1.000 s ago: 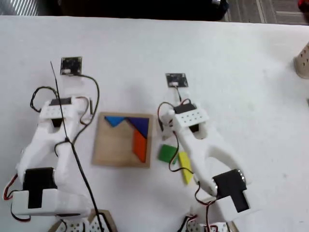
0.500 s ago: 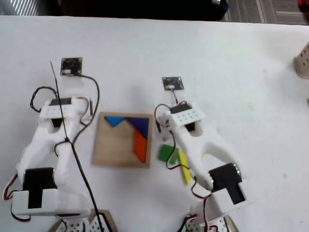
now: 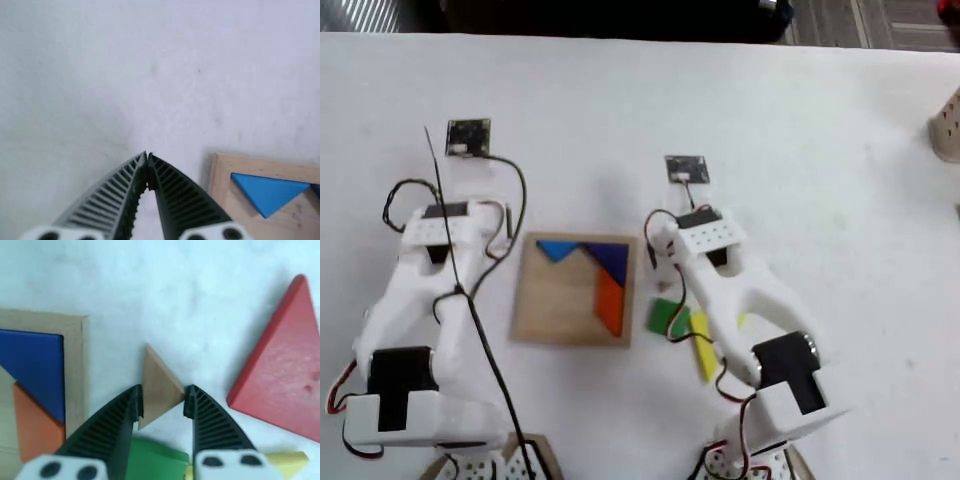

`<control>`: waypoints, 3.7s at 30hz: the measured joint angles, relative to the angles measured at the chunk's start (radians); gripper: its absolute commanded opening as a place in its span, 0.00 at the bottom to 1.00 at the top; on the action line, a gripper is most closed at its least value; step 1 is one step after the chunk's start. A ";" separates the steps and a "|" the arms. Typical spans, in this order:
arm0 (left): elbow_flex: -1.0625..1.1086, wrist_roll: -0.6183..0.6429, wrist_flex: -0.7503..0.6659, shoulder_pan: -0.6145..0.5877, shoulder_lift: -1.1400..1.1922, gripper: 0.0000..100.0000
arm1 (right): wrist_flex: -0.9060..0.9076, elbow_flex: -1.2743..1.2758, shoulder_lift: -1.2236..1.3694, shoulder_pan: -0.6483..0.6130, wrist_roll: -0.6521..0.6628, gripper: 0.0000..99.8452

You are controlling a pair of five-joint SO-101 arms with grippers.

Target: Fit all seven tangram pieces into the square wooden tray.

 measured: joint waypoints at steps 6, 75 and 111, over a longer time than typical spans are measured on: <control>0.000 0.000 0.000 0.000 0.000 0.02 | 0.012 -0.005 0.000 0.015 0.009 0.06; 0.068 0.046 0.000 -0.072 -0.124 0.02 | 0.184 -0.072 -0.364 -0.058 0.687 0.02; 0.322 -0.198 0.264 0.520 -0.480 0.02 | -0.041 0.258 -0.402 0.410 0.594 0.02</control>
